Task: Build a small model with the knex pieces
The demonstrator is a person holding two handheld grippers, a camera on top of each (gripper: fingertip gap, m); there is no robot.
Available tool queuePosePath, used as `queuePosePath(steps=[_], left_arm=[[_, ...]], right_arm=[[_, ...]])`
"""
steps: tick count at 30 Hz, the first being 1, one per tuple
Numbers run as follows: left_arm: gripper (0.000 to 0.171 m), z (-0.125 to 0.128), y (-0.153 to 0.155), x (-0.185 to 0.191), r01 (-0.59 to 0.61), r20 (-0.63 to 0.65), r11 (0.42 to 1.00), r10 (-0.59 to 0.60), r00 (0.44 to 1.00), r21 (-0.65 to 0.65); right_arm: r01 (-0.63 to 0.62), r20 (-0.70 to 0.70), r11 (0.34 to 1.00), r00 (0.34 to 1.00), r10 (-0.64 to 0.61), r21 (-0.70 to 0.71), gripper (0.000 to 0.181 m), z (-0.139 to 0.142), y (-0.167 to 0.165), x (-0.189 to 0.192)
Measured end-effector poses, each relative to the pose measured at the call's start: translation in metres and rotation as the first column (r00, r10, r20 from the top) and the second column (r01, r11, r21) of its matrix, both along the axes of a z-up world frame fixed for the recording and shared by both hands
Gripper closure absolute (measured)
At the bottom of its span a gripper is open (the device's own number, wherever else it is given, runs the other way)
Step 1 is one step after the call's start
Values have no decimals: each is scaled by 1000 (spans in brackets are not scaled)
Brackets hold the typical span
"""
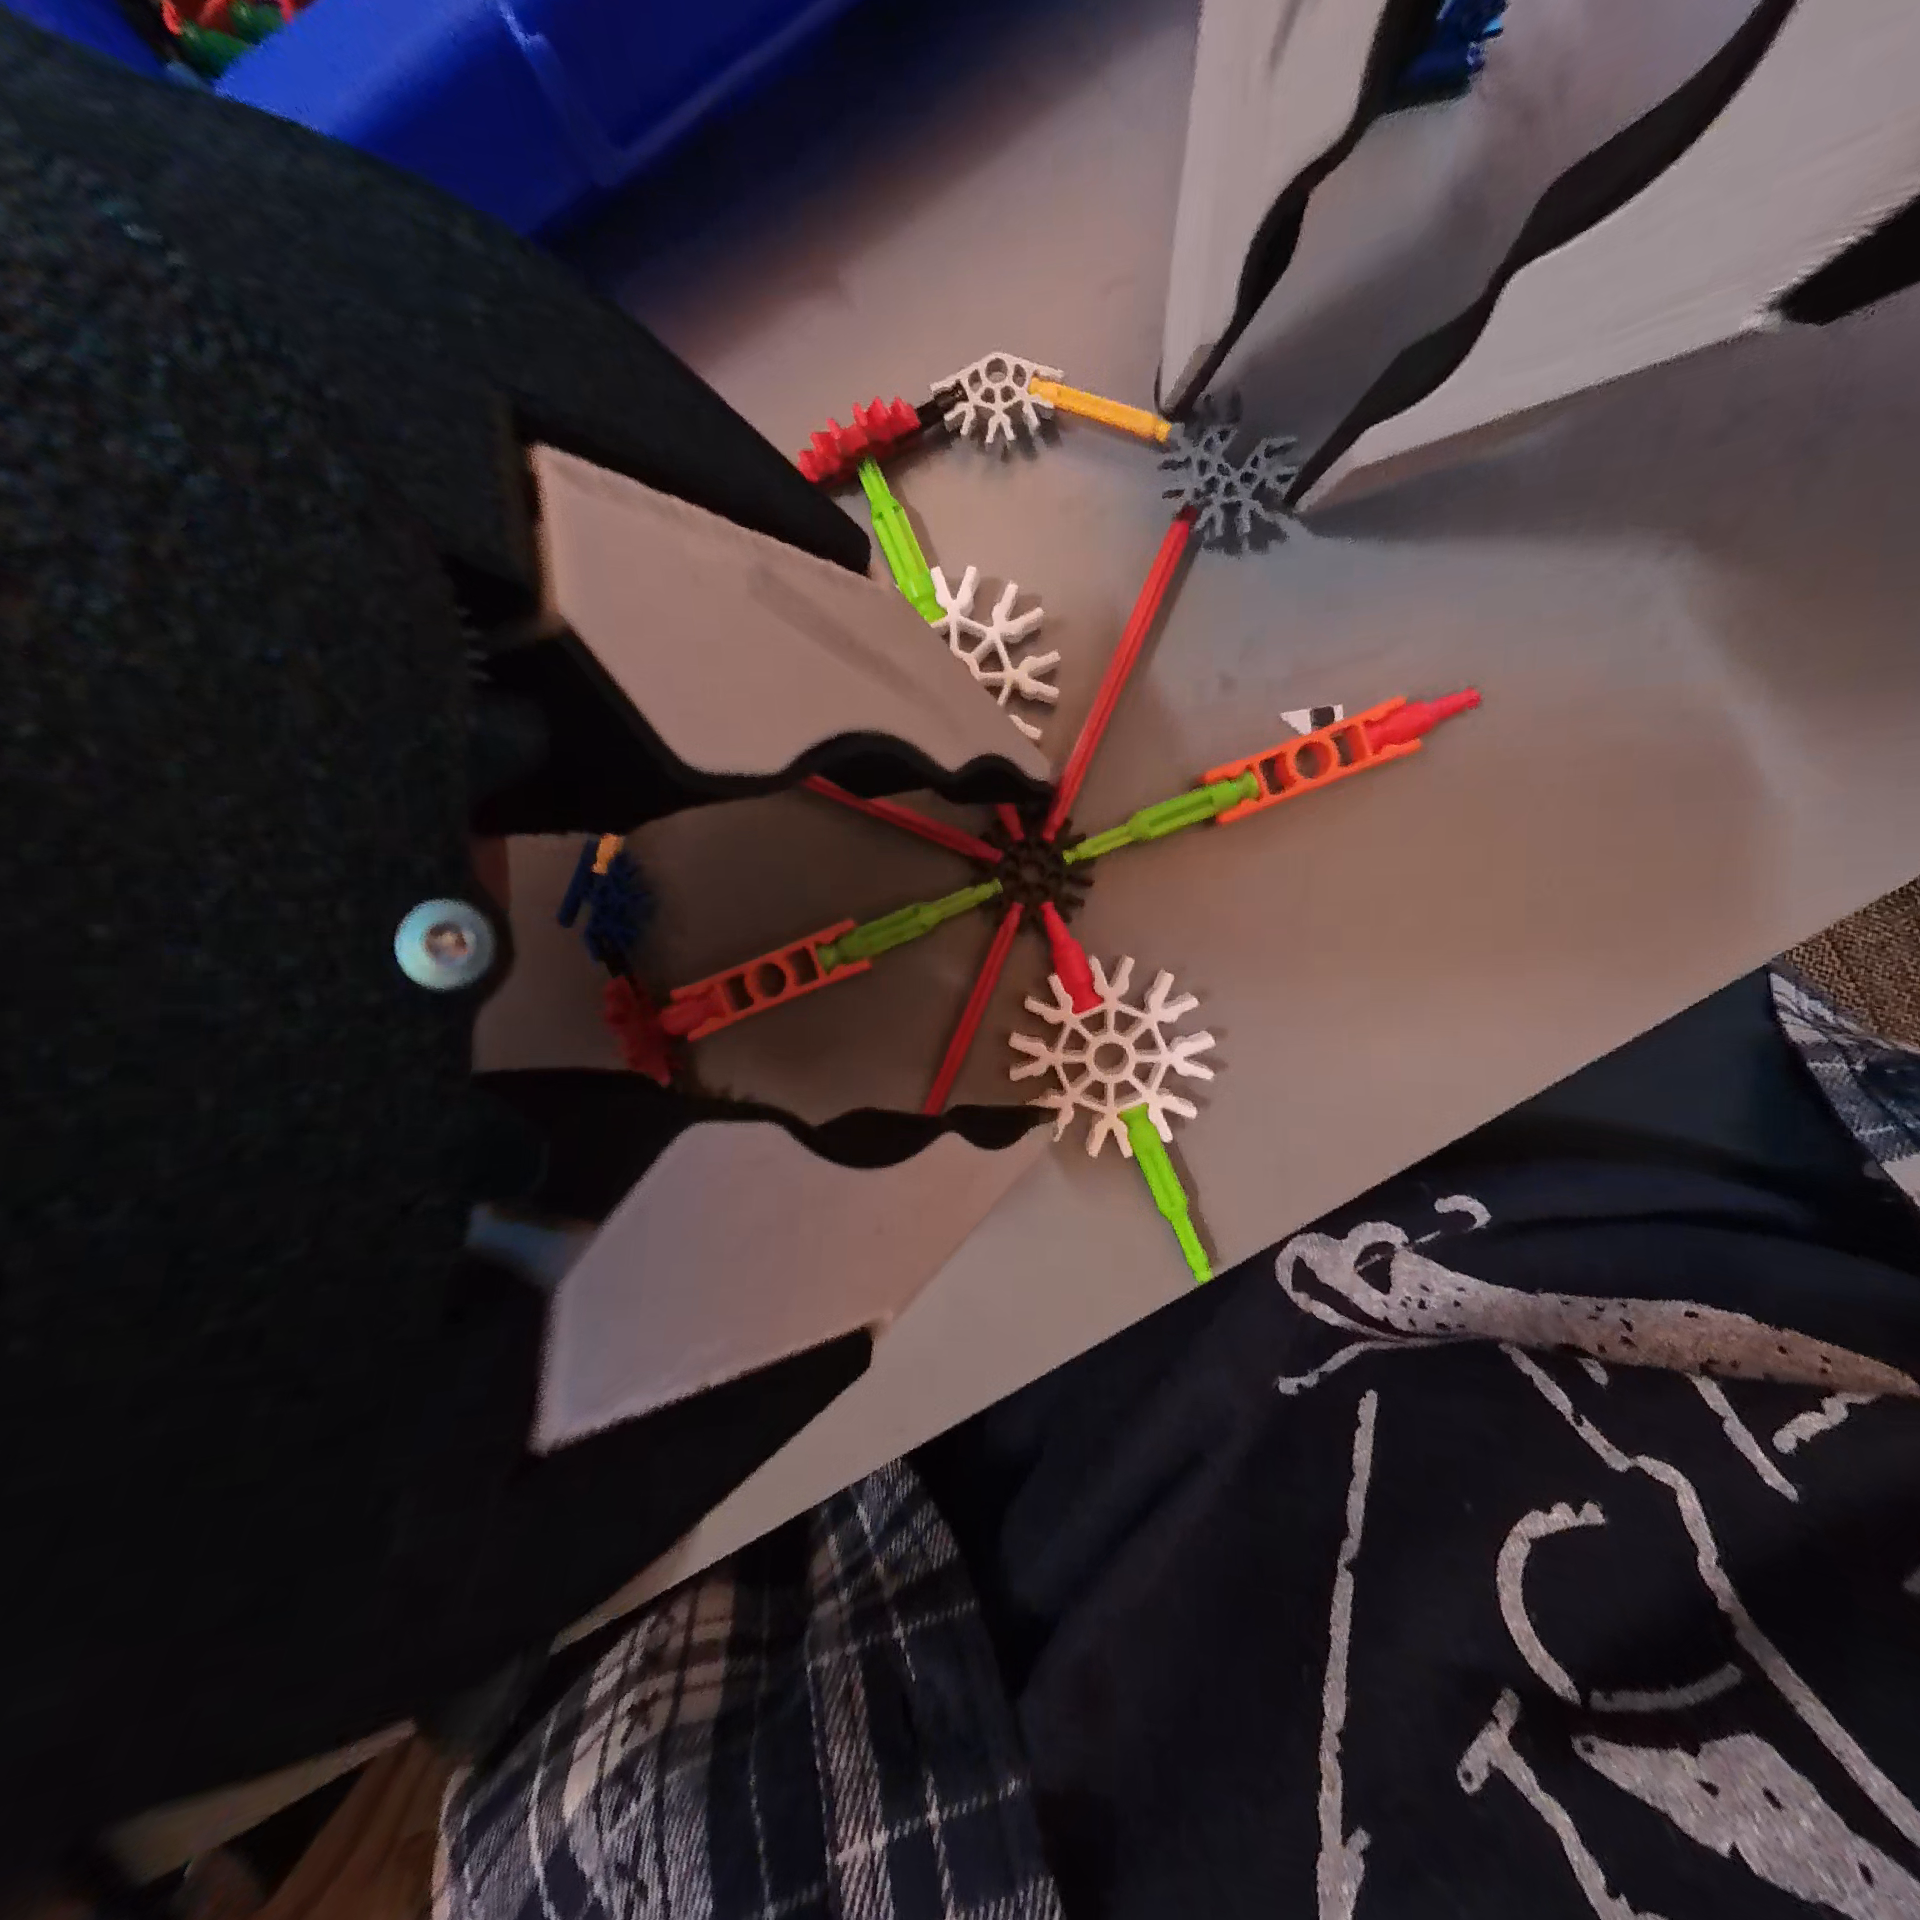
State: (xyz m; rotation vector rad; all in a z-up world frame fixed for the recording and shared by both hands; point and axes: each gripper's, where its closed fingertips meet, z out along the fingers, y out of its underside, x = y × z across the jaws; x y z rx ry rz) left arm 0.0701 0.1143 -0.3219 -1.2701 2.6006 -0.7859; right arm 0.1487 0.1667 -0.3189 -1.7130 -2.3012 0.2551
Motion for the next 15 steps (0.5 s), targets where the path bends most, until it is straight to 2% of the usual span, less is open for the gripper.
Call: queuePosePath(steps=[12,15], left_arm=[[117,1,0,0,-2,3,1000,2,1000,3],[115,2,1,-1,-6,-1,1000,6,1000,-1]], right_arm=[[-37,38,998,999,35,45,159,-3,3,-1],[-8,33,999,999,7,49,149,-2,5,-2]])
